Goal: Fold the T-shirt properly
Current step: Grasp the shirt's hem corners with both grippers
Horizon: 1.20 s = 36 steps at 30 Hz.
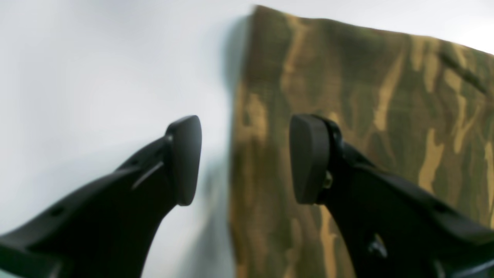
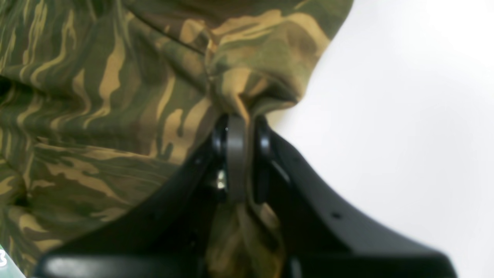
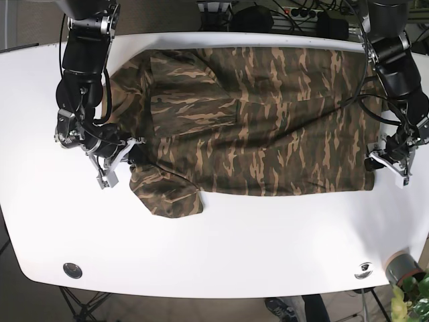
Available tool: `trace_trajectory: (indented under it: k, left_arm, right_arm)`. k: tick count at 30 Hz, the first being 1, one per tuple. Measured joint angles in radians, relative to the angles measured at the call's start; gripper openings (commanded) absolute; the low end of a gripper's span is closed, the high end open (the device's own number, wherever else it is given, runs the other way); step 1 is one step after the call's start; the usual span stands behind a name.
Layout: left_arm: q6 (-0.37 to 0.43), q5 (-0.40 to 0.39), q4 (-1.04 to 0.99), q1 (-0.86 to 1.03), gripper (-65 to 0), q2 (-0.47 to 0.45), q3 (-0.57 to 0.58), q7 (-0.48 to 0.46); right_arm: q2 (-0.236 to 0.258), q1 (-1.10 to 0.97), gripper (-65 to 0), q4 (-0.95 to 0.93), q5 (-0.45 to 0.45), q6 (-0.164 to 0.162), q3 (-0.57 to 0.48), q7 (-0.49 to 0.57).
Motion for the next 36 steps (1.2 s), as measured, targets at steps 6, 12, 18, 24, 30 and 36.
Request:
trace_trajectory:
  k: [6, 12, 18, 24, 30, 36]
  left_arm:
    - [0.001, -0.003, -0.136, -0.062, -30.6, -0.013, 0.018, -0.052]
    - [0.005, -0.012, -0.188, -0.080, -30.6, -0.014, 0.082, -0.122]
    - [0.004, -0.019, -0.185, -0.080, -30.6, -0.004, 0.091, -0.121]
    - [-0.085, -0.027, -0.180, -0.085, -30.7, 0.006, 0.091, -0.056]
    - [-0.109, -0.047, -0.176, -0.057, -31.1, 0.006, 0.091, -0.072]
    - [-0.117, -0.052, -0.174, -0.043, -46.0, 0.006, 0.089, -0.081]
  right_arm:
    - [0.003, 0.000, -62.6, 0.000, 0.000, 0.000, 0.000, 0.000]
    - [0.001, 0.000, -62.6, 0.000, 0.000, 0.000, 0.000, 0.000]
    - [0.001, 0.000, -62.6, 0.000, 0.000, 0.000, 0.000, 0.000]
    - [0.001, 0.000, -62.6, 0.000, 0.000, 0.000, 0.000, 0.000]
    - [0.001, 0.000, -62.6, 0.000, 0.000, 0.000, 0.000, 0.000]
    - [0.001, 0.000, -62.6, 0.000, 0.000, 0.000, 0.000, 0.000]
